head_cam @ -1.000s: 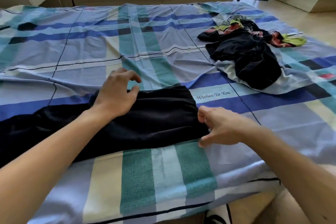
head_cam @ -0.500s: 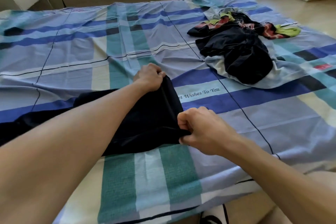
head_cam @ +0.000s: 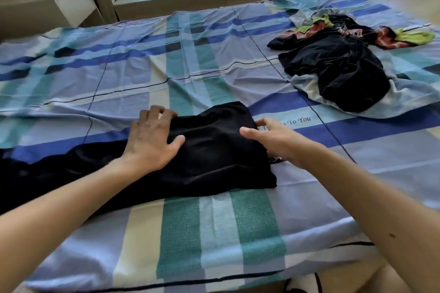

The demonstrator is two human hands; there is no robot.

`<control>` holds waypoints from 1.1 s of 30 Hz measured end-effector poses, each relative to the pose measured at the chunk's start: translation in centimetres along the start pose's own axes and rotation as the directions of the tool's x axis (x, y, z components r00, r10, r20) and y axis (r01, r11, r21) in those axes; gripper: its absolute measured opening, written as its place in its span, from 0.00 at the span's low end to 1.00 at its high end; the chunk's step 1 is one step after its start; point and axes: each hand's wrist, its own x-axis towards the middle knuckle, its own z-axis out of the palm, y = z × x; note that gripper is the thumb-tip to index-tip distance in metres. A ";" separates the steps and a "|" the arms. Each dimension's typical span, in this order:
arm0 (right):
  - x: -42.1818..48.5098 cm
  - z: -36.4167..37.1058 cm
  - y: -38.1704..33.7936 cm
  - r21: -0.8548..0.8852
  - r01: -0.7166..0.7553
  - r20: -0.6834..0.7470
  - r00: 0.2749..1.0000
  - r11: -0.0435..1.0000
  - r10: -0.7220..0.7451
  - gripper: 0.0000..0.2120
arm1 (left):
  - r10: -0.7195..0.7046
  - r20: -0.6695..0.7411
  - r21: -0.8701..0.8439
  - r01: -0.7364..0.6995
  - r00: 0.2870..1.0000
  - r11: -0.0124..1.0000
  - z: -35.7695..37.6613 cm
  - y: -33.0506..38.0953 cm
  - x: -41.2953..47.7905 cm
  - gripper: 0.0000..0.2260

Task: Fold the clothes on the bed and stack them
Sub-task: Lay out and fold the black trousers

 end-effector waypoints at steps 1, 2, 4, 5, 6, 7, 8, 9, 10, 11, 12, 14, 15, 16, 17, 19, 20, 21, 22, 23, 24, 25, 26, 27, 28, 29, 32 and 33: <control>0.1 0.8 -0.2 0.054 0.013 0.025 1.000 0.998 -0.015 0.14 | -0.156 0.042 0.006 0.156 0.987 0.988 -0.3 -1.8 -1.0 0.27; 0.1 1.1 -0.3 0.103 0.015 0.037 0.999 0.995 -0.019 0.11 | -0.312 0.102 -0.030 0.316 0.945 0.948 -0.4 -3.4 -1.6 0.30; 0.3 1.8 -0.5 0.164 0.011 0.040 0.999 0.986 -0.017 0.07 | -0.532 0.270 -0.174 0.585 0.802 0.792 -1.0 -6.1 -2.7 0.35; 0.3 2.0 -0.6 0.172 0.011 0.030 0.999 0.985 -0.016 0.06 | -0.569 0.361 -0.264 0.666 0.739 0.697 -1.3 -6.6 -3.1 0.36; 0.4 2.2 -0.6 0.173 0.015 0.020 1.000 0.985 -0.019 0.05 | -0.566 0.438 -0.359 0.713 0.698 0.602 -1.7 -6.9 -3.2 0.36; 0.5 2.3 -0.5 0.172 0.021 0.010 1.000 0.985 -0.023 0.05 | -0.548 0.500 -0.424 0.741 0.671 0.521 -2.1 -6.9 -3.2 0.32; 0.6 2.5 -0.4 0.170 0.025 0.000 1.000 0.985 -0.025 0.07 | -0.506 0.553 -0.484 0.749 0.662 0.452 -2.4 -6.7 -3.2 0.26; 0.5 2.6 -0.4 0.175 0.028 -0.008 1.000 0.984 -0.028 0.09 | -0.441 0.593 -0.551 0.739 0.673 0.387 -2.7 -6.3 -3.2 0.19; 0.5 2.6 -0.4 0.180 0.027 -0.014 1.000 0.983 -0.025 0.11 | -0.363 0.617 -0.625 0.715 0.698 0.313 -3.0 -5.8 -3.1 0.14; 0.5 2.6 -0.2 0.186 0.027 -0.017 1.000 0.982 -0.024 0.13 | -0.292 0.622 -0.692 0.685 0.726 0.228 -3.4 -5.2 -3.2 0.11; 0.6 2.6 0.0 0.187 0.026 -0.017 1.000 0.982 -0.023 0.14 | -0.241 0.611 -0.743 0.652 0.754 0.152 -3.5 -4.8 -3.2 0.10; 0.7 2.6 0.3 0.210 0.024 -0.022 1.000 0.977 -0.019 0.18 | -0.226 0.544 -0.813 0.574 0.808 0.094 -3.5 -4.4 -3.0 0.09; 0.7 2.6 0.4 0.228 0.031 -0.027 0.999 0.973 -0.025 0.20 | -0.253 0.492 -0.843 0.529 0.833 0.101 -3.6 -4.6 -2.9 0.08; 0.8 2.6 0.6 0.244 0.034 -0.043 0.999 0.969 -0.024 0.22 | -0.283 0.440 -0.864 0.488 0.852 0.125 -3.6 -5.0 -2.6 0.08; 0.8 2.7 0.6 0.252 0.041 -0.065 0.998 0.967 -0.025 0.24 | -0.325 0.391 -0.864 0.465 0.861 0.194 -3.7 -5.4 -2.4 0.09; 0.9 2.9 0.8 0.243 0.060 -0.092 0.995 0.968 -0.038 0.28 | -0.411 0.310 -0.711 0.496 0.858 0.499 -3.5 -7.0 -2.4 0.16; 1.0 2.9 0.9 0.217 0.060 -0.101 0.994 0.974 -0.039 0.32 | -0.434 0.287 -0.503 0.520 0.854 0.690 -3.3 -7.7 -2.8 0.20; 0.9 3.0 0.8 0.185 0.056 -0.103 0.994 0.981 -0.038 0.40 | -0.441 0.266 -0.254 0.504 0.857 0.826 -3.0 -7.9 -3.2 0.24; 0.9 2.9 0.8 0.157 0.050 -0.097 0.995 0.986 -0.035 0.47 | -0.411 0.213 -0.069 0.433 0.886 0.899 -2.6 -7.8 -3.8 0.27; 0.9 2.9 0.7 0.152 0.054 -0.084 0.996 0.987 -0.042 0.51 | -0.332 0.143 -0.003 0.336 0.932 0.942 -2.2 -7.3 -4.3 0.28; 0.6 2.8 0.4 0.157 0.070 -0.066 0.996 0.985 -0.060 0.51 | -0.215 0.069 -0.031 0.217 0.974 0.976 -1.8 -6.4 -4.7 0.27; 0.4 2.8 0.2 0.154 0.096 -0.052 0.995 0.983 -0.089 0.50 | -0.086 0.018 -0.093 0.087 0.996 0.992 -1.5 -5.6 -5.1 0.26; 0.4 2.7 0.3 0.124 0.137 -0.046 0.990 0.983 -0.132 0.49 | 0.021 0.017 -0.125 -0.019 1.000 0.992 -1.1 -4.9 -5.3 0.27; 0.3 2.5 0.2 0.088 0.169 -0.041 0.985 0.982 -0.166 0.48 | 0.083 0.054 -0.149 -0.075 0.995 0.986 -0.7 -4.1 -5.4 0.30; 0.2 2.2 0.0 0.071 0.199 -0.040 0.980 0.977 -0.196 0.46 | 0.109 0.114 -0.167 -0.089 0.987 0.982 -0.1 -3.6 -5.5 0.34; 0.0 1.9 -0.4 0.065 0.243 -0.052 0.969 0.968 -0.240 0.43 | 0.119 0.180 -0.180 -0.086 0.976 0.980 0.4 -3.0 -5.6 0.37; -0.7 -1.1 -1.8 0.050 0.273 -0.091 0.959 0.961 -0.268 0.33 | 0.118 0.269 -0.196 -0.066 0.956 0.978 1.5 -1.3 -5.7 0.37; -1.4 -2.4 -2.5 0.044 0.255 -0.112 0.962 0.966 -0.249 0.30 | 0.122 0.256 -0.205 -0.069 0.959 0.976 1.6 -0.6 -5.6 0.35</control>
